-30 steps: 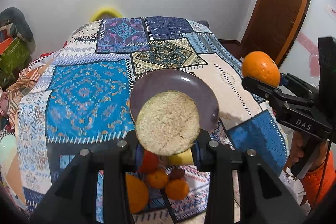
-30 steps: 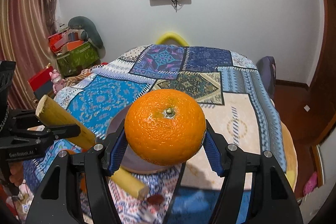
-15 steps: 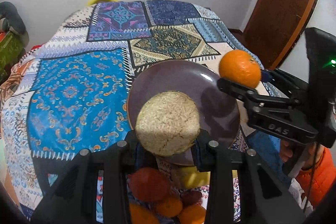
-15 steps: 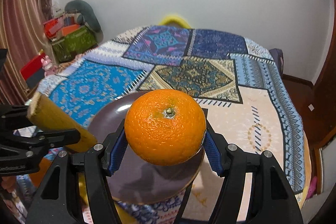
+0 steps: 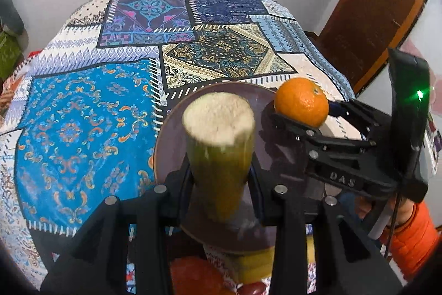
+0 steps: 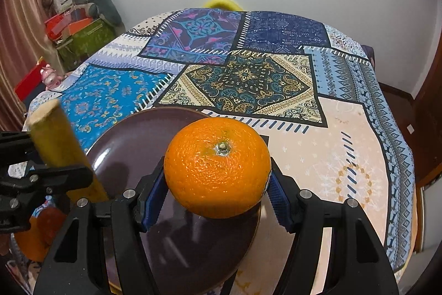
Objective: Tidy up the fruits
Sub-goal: 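Lower the cylinder and orange onto the plate and open both tools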
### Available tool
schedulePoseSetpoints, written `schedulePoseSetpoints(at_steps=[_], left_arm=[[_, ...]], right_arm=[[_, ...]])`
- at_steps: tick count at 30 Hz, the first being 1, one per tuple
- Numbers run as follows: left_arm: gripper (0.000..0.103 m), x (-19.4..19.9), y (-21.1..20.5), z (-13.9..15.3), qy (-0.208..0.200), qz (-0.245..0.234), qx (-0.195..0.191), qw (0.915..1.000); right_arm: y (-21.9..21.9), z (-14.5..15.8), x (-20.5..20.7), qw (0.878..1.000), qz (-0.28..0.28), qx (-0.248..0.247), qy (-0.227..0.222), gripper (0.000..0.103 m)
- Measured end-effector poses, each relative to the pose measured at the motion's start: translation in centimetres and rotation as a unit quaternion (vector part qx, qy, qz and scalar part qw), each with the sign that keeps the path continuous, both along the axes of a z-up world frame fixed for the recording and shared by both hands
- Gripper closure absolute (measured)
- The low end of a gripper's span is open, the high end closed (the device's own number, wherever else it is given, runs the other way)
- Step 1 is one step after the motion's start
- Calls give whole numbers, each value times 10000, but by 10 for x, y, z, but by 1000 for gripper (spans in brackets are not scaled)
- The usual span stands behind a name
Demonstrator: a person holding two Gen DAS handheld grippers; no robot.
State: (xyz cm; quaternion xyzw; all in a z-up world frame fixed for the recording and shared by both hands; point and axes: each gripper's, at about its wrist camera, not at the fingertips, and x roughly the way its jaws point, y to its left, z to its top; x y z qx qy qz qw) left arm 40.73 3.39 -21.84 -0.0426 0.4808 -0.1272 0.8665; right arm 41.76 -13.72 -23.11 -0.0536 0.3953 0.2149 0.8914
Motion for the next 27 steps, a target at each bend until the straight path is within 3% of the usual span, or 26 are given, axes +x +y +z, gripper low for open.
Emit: schedulePoseSetpoints(at_steps=[12,20,27], left_arm=[[67,32,-5,-16,202,91,3,9998],[67,44,1,-33,577,217,-130,9980],[67,42,-3,-31,543,211,-28,9983]], right_arm=[[9,-14,11,9995,114,-266,85,40],[11,-17,12,9993,141,-326,77,38],[15,-18,11,9987,194,-470,61,36]])
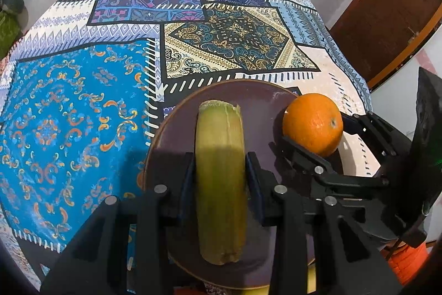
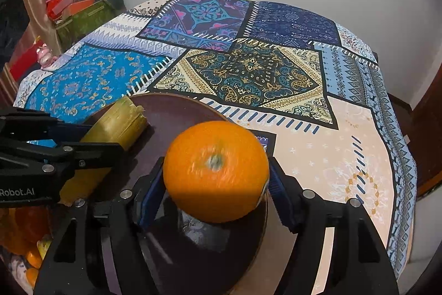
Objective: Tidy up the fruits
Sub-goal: 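Lower the cylinder and orange onto the plate and open both tools, then grasp the second yellow cylinder with the right tool while the left tool grasps the large orange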
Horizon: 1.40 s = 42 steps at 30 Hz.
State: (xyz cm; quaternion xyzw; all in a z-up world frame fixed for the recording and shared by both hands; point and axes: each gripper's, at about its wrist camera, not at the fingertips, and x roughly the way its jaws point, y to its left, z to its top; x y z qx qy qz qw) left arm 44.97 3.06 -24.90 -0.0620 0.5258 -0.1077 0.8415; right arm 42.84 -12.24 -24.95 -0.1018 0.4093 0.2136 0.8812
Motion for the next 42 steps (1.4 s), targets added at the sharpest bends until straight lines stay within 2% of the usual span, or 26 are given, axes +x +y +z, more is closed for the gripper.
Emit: schedulePoseSetpoints(at_steps=[7,13,20,24,28,34,42], left_arm=[[64,-13,2,19,-215,99,112,9997],[64,-36,7,38,-408,173,242,9987],[64,-82,16,73,-844,186,624,9943],[49,-110,25,89,-1038,239,690,9919],[47,-140,39,99,-1168,288,797,9895],[42,-176,66,94,-1093,463,843,9893],[41,-209,99,51,-538,716,786,9929]], right_arm=[[-7,12,-10,9997,-56,254,15,26],[-16,31,-31,9994,-105,270,-162,25],[-20,59,-66,9989,54,198,-427,25],[-17,71,-93,9977,248,22,-638,25],[-13,72,-119,9969,442,-23,-645,25],[-8,53,-137,9978,580,-6,-331,25],[-3,13,-138,9970,653,139,387,26]])
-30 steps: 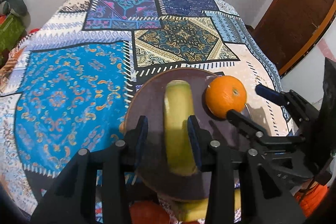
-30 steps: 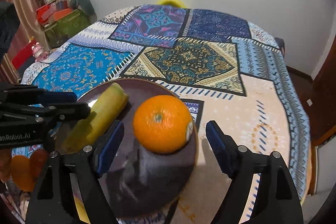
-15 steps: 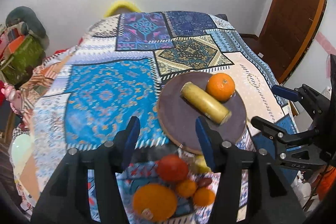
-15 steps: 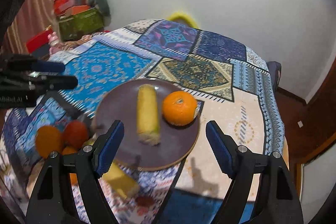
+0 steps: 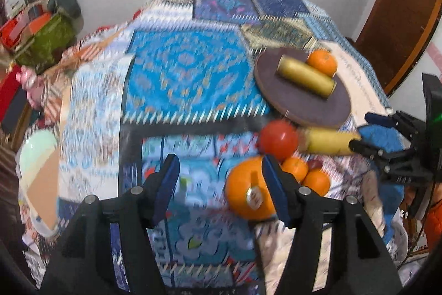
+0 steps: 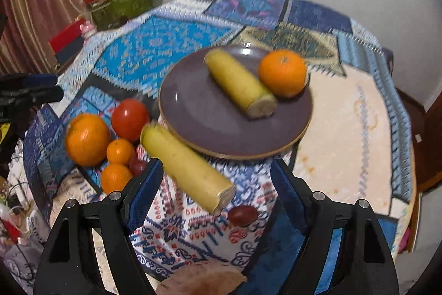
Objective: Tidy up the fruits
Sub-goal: 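Grasp the second yellow cylinder with the right tool while the left tool grasps the large orange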
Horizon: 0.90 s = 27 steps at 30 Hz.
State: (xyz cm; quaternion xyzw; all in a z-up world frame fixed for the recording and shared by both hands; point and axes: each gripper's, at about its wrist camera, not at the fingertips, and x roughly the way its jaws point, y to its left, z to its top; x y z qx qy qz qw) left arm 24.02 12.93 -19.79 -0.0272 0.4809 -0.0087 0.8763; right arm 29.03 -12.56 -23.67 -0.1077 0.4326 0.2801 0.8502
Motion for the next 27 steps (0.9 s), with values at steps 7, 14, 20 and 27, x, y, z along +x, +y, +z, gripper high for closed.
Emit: schedulePoseSetpoints(at_steps=[7,14,20,27], left_arm=[[33,-17,-6,-13,28,2,-272,9996],[31,-12,-21,-26,213,-287,-258,9990],[31,-11,-30,-42,405,-369,-326,9980],[31,-8,-38,-49,404,-408,-227,9981]], right_arm=[[8,-17,1,9997,187,-60,162,35],[15,-30,3,9986,324,-88,414,44],[14,-26,-9,9972,571,-14,483,61],[12,-23,-36,9952,807,-86,540,69]])
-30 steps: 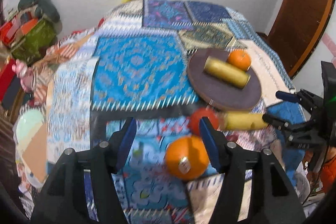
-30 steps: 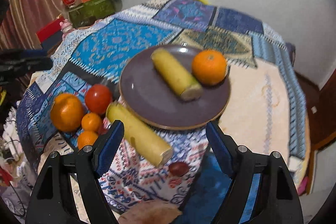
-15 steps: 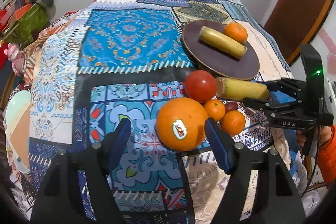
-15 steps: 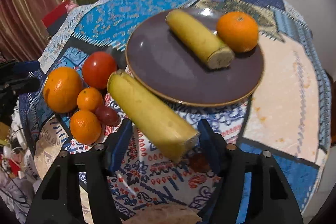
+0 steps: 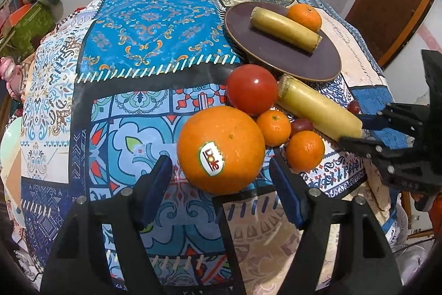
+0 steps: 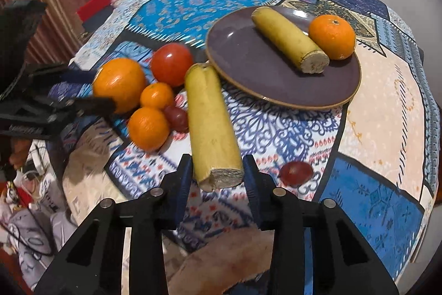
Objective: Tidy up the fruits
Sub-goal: 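Grasp the second yellow cylinder with the right tool while the left tool grasps the large orange, then carry the cylinder onto the plate with the right tool while the left tool lifts the large orange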
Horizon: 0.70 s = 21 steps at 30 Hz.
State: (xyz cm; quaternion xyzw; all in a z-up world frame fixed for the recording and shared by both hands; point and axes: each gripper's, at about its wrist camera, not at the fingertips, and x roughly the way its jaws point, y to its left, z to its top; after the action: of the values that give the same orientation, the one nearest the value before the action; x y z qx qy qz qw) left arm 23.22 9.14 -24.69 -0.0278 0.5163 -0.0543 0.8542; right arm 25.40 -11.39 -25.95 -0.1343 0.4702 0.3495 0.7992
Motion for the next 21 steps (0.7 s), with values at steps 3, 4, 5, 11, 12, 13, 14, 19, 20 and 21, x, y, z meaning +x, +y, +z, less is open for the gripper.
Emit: schedulePoseSetpoints(at_steps=[3,4,5,11,12,13,14,19,20,21], left_arm=[[31,4,1,-3,24,15,-50,10000],[31,5,2,-3,11,35,-80,10000],[31,6,2,-4,0,62,-103,9999],[31,13,6,-7,-48,178,-276,9995],[34,14,6,-7,-68,171,-305,9994],[34,14,6,-7,-92,172,-310,9993],[34,14,6,-7,-112,173,-315,9993],[35,7,8,-4,-126,129,-332,9993],[35,4,9,-4,-131,117,-305,9994],[35,1,10,-3,-139,101,-288,9994]], right_arm=[[2,1,4,9999,-100,15,89,68],[2,1,7,9998,-119,55,120,68],[4,1,10,9998,-121,75,132,67],[24,-6,23,10000,40,-34,61,65],[24,-6,24,10000,-9,-13,42,66],[23,-7,24,10000,-66,47,48,65],[22,-7,23,9999,-107,88,48,66],[12,-4,9,9991,-413,121,36,67],[11,-4,8,9990,-431,131,76,68],[7,-3,6,9988,-441,143,149,69]])
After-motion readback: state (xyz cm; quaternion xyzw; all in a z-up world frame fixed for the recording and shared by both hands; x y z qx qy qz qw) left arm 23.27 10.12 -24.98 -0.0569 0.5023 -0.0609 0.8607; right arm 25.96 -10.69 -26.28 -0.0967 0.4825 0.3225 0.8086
